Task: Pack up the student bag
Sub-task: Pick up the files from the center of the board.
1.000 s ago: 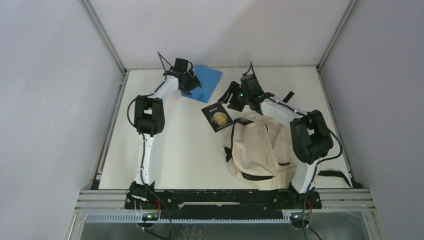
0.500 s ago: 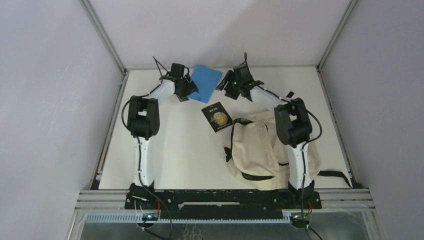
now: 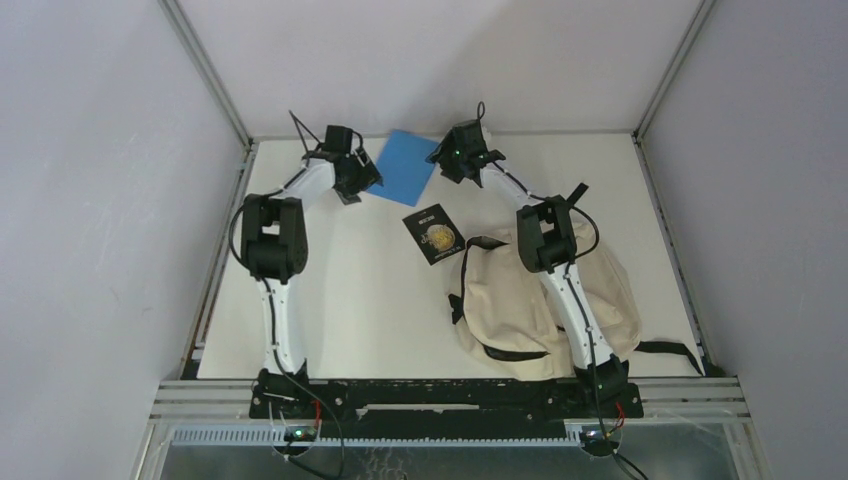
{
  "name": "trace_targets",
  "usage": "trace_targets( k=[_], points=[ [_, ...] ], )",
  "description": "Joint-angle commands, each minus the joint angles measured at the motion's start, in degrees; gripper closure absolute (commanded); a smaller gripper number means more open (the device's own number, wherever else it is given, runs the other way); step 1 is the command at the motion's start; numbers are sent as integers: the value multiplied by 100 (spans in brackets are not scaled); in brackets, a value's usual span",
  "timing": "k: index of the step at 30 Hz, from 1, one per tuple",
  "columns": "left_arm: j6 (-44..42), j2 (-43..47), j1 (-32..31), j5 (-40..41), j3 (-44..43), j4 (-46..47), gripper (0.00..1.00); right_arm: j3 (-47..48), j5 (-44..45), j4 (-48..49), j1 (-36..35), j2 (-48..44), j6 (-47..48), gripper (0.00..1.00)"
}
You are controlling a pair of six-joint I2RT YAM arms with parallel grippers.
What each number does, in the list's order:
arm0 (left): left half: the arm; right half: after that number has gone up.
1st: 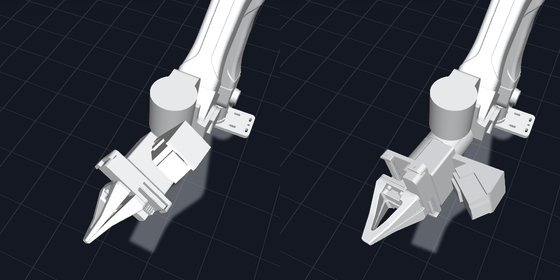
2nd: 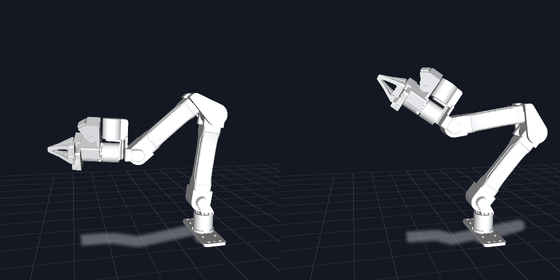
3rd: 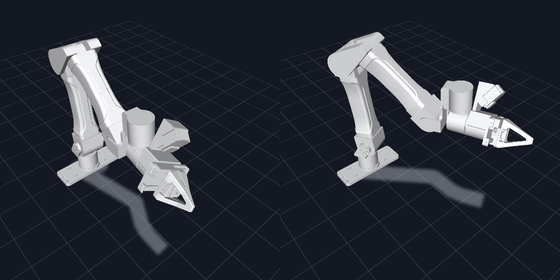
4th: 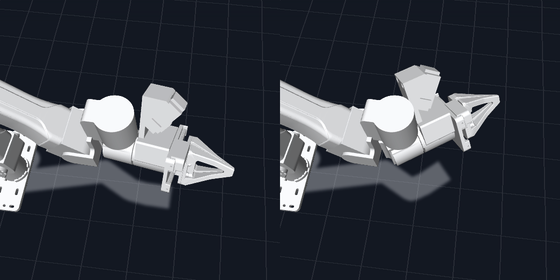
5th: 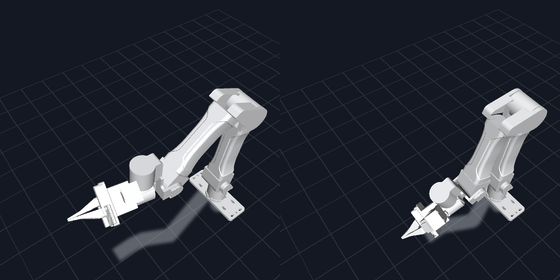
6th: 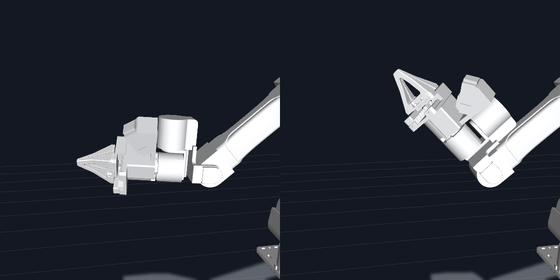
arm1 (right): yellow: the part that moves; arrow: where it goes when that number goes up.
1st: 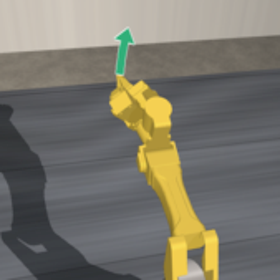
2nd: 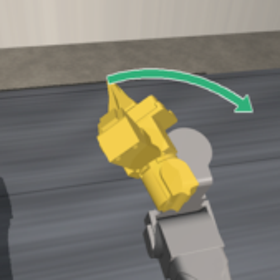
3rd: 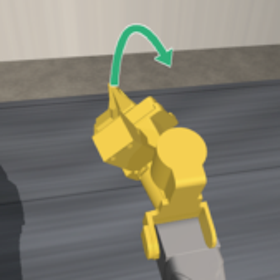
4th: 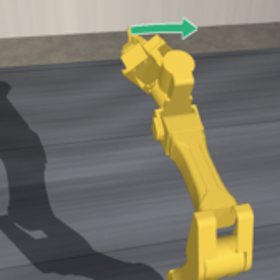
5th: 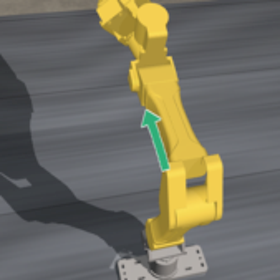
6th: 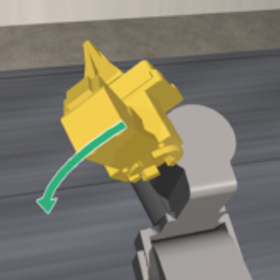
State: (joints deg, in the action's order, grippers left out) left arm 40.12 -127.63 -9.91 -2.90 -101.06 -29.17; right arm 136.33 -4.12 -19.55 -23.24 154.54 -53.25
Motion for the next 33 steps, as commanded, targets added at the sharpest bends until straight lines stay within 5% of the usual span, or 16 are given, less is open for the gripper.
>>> trace_targets(
  k=[1, 7, 17, 21, 27, 33],
  points=[
    [-194, 74, 475, -116, -826, 175, 23, 237, 150, 241, 61, 17, -216, 32],
    [256, -1544, 770, -1188, -2806, -273, 24, 599, -6, 600, -27, 361, -311, 27],
    [573, -2253, 612, -1982, -3198, 225, 25, 778, -817, 1623, -138, 776, -598, 26],
    [489, -2170, 507, -2212, -2860, 282, 27, 559, -1385, 2073, -145, 710, -626, 37],
    [416, -1298, 488, -2252, -1236, 819, 29, -359, -1972, 2620, -212, 221, -481, 53],
    [148, -240, 503, -2000, 128, 940, 30, -1463, -2169, 3087, -289, -461, -551, 99]
  ],
)
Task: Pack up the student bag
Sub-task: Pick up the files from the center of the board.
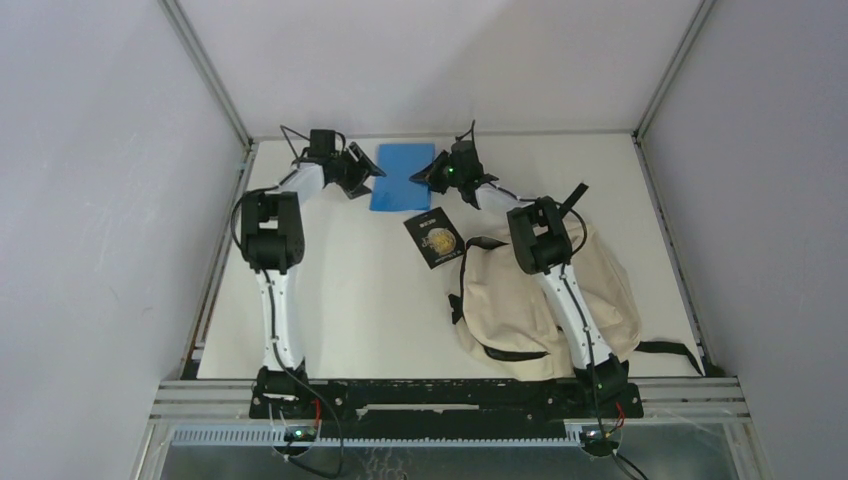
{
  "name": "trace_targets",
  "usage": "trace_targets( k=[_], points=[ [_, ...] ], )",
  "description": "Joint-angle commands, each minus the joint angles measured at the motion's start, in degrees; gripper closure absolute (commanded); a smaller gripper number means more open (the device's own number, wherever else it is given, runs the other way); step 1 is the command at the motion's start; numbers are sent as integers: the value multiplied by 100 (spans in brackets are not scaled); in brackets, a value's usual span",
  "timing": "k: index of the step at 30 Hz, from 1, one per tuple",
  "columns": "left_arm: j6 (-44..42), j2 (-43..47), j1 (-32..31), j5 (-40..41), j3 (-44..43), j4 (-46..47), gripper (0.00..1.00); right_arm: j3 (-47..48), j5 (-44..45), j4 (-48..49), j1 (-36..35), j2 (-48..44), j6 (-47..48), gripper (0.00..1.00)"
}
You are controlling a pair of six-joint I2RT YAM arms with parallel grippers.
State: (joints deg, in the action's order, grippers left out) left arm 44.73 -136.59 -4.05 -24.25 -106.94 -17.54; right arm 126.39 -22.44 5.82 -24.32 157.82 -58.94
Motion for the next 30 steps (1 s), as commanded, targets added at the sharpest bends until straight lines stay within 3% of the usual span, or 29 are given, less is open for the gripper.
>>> trace_targets(
  k=[1, 10, 20, 26, 30],
  points=[
    [-376, 837, -74, 207, 892, -228, 31, -617, -366, 593, -198, -916, 2, 100],
    [-577, 3295, 180, 1147, 2342, -383, 29, -892, -1205, 1274, -476, -1592, -351, 100],
    [-1057, 5851, 706, 1675, 4102, -1040, 23, -1312, -1300, 1186, -1173, -2536, -441, 100],
    [-1746, 6874, 1027, 1544, 4330, -1570, 21, -2242, -2109, 1536, -1228, -3189, -217, 100],
    [-2314, 7475, 1082, 1406, 4277, -1943, 21, -2892, -2921, 1080, -1119, -3727, 709, 100]
  ],
)
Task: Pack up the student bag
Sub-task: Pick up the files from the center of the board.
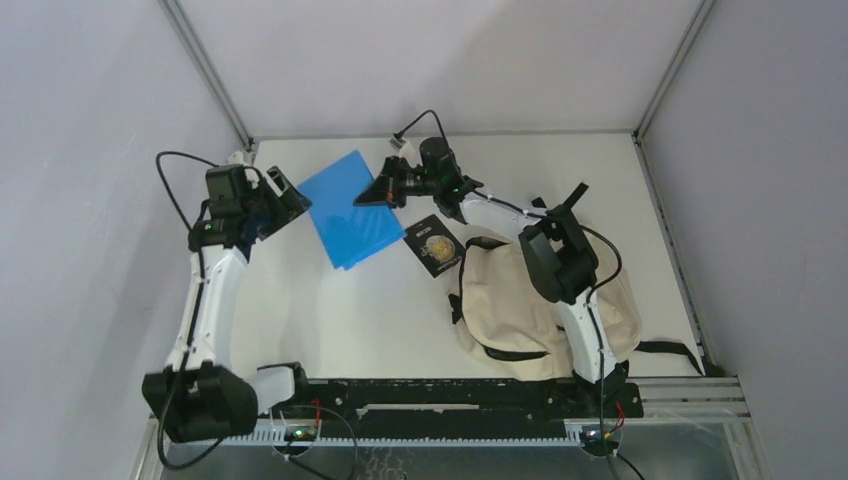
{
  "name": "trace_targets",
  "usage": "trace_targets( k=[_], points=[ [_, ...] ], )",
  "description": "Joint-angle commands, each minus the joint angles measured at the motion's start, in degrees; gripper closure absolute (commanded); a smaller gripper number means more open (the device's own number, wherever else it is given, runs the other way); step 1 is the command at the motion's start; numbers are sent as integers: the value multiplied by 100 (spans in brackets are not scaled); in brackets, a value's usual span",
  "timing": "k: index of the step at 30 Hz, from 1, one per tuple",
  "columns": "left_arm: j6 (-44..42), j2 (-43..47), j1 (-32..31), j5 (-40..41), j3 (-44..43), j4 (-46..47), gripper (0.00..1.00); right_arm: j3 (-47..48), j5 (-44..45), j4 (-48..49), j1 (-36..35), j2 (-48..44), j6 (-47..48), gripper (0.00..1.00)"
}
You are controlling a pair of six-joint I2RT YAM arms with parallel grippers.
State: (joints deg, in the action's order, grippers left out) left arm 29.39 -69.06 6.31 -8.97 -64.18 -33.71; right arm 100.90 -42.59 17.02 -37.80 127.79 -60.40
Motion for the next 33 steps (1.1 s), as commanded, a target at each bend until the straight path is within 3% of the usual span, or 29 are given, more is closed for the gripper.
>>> trace_targets(
  k=[1, 5, 10, 14, 15, 17, 25, 28, 32, 33],
  points=[
    [-870, 841, 46, -376, 29, -320, 22, -449, -1113, -296, 254, -830, 1133, 100],
    [-996, 939, 48, -1615, 2, -286, 23, -1135, -1774, -702, 403, -1389, 1932, 100],
    [-846, 1008, 31, -2225, 260, -191, 22, -1769, -2700, -815, 540, -1913, 2527, 100],
    [-903, 1114, -118, -2238, 277, -410, 16, -1441, -3185, -2844, 486, -2003, 4338, 100],
    [-1003, 1148, -171, -2185, 240, -536, 6, -1347, -3313, -3292, 452, -2003, 4774, 100],
    [-1105, 1232, -298, -2192, 237, -653, 3, -1189, -3685, -4115, 380, -2016, 5557, 100],
    [-1102, 1395, -830, -3003, 763, -882, 5, -612, -4631, -6428, 293, -1861, 7812, 100],
    [-905, 1537, -850, -3521, 1216, -592, 6, 10, -4873, -7953, 291, -1502, 9114, 100],
    [-499, 1660, -1094, -4344, 1623, 119, 14, 1333, -4957, -10497, 253, -674, 11211, 100],
    [-430, 1664, -1181, -4445, 1655, 252, 17, 1599, -4996, -10851, 240, -435, 11361, 100]
  ],
)
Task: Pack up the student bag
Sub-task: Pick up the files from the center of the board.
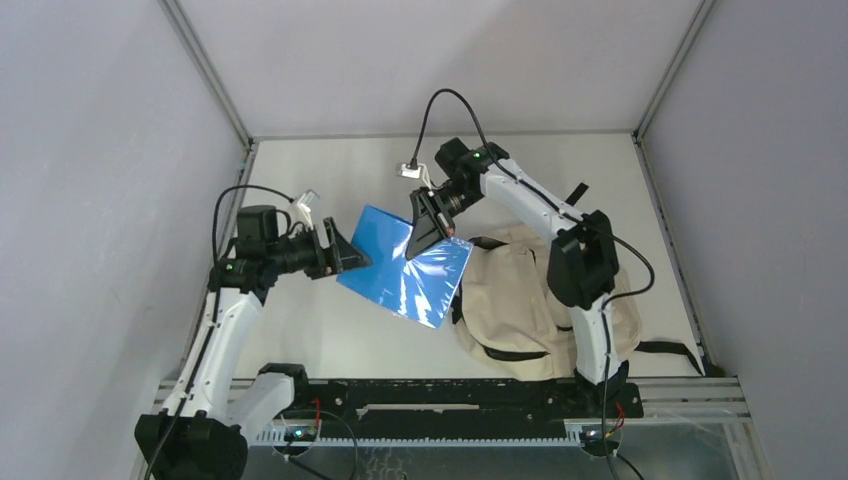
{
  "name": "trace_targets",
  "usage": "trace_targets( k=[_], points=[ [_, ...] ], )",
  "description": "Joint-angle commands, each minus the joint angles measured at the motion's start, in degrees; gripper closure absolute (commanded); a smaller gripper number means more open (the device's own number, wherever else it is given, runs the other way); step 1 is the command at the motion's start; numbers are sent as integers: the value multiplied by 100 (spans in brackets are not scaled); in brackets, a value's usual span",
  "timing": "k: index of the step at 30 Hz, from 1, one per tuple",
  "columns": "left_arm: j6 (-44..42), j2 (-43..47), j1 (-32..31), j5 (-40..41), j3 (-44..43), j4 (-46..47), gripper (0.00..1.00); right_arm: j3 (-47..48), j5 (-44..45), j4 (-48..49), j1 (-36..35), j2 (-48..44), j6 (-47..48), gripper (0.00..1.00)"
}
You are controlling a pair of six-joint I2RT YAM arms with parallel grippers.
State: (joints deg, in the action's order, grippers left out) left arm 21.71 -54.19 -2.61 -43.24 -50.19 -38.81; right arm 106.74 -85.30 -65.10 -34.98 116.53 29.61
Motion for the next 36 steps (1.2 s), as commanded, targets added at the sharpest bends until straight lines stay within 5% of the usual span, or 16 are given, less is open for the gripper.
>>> trace_targets(
  k=[1, 7, 11, 14, 17, 19, 20, 21, 26, 32, 36],
  points=[
    [446, 166, -347, -1097, 281, 863, 22, 1136, -734, -2690, -58, 820, 2289, 100],
    [608, 249, -392, -1097, 308, 990, 66, 1188, -767, -2705, -85, 1042, 2118, 100],
    [667, 477, -390, -1116, 157, 965, 79, 1164, -447, -2701, -75, 1087, 1872, 99],
    [593, 543, -395, -1008, 12, 722, 98, 1178, -204, -2570, -34, 1076, 1575, 75],
    [320, 525, -383, -634, -175, 146, 100, 783, 471, -1240, -17, 773, 15, 44],
    [83, 512, -373, -98, -311, -310, 100, -210, 2812, 1210, -218, 47, -2418, 28],
    [4, 508, -372, 146, -390, -505, 100, -321, 4127, 1485, -356, -265, -2709, 9],
    [-37, 523, -346, 375, -465, -676, 100, -189, 4734, 1375, -417, -304, -2779, 4],
    [130, 635, -198, 1566, -561, -886, 100, -123, 6872, 1309, -155, -561, -4222, 6],
    [690, 510, -6, 2638, -184, -510, 100, -2292, 9327, 2706, -603, -2285, -5135, 3],
    [965, 390, 32, 2683, 28, -176, 100, -3028, 10343, 2684, -1070, -2933, -5718, 3]
  ],
)
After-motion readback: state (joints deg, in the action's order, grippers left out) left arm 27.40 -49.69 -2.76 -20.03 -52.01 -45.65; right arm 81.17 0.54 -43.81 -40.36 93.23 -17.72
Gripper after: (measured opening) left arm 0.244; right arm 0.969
